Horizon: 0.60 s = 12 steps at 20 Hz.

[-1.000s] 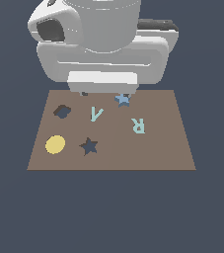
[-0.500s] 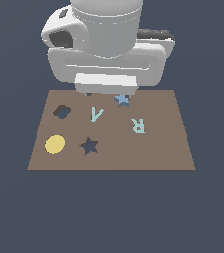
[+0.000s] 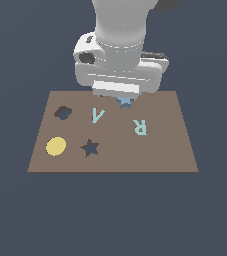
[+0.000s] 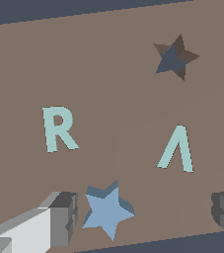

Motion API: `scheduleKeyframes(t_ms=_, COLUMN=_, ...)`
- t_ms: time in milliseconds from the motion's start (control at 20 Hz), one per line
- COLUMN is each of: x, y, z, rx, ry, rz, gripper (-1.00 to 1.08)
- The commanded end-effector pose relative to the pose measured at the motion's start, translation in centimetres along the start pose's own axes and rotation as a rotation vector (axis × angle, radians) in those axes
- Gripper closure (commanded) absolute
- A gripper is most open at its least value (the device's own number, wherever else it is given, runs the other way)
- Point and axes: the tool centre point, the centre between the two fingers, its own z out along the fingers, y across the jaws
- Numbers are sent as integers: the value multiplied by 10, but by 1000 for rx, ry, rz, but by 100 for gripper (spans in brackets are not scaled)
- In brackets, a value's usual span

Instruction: Insert a designated object into the corresponding slot on a board.

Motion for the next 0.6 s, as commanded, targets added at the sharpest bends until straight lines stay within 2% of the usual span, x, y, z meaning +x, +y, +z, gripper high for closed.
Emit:
scheduleKeyframes(t_ms=0, x=-14, y=-5, z=16, rx=1, ry=-4, rz=24, gripper=-92)
scheduleKeyframes(t_ms=300, x=-39, y=-15, z=47, rx=4, ry=-12, rz=68, gripper=-92)
scheduleKeyframes(t_ms=550, x=-50, y=-21, z=61, rx=5, ry=-16, rz=88, gripper=-92)
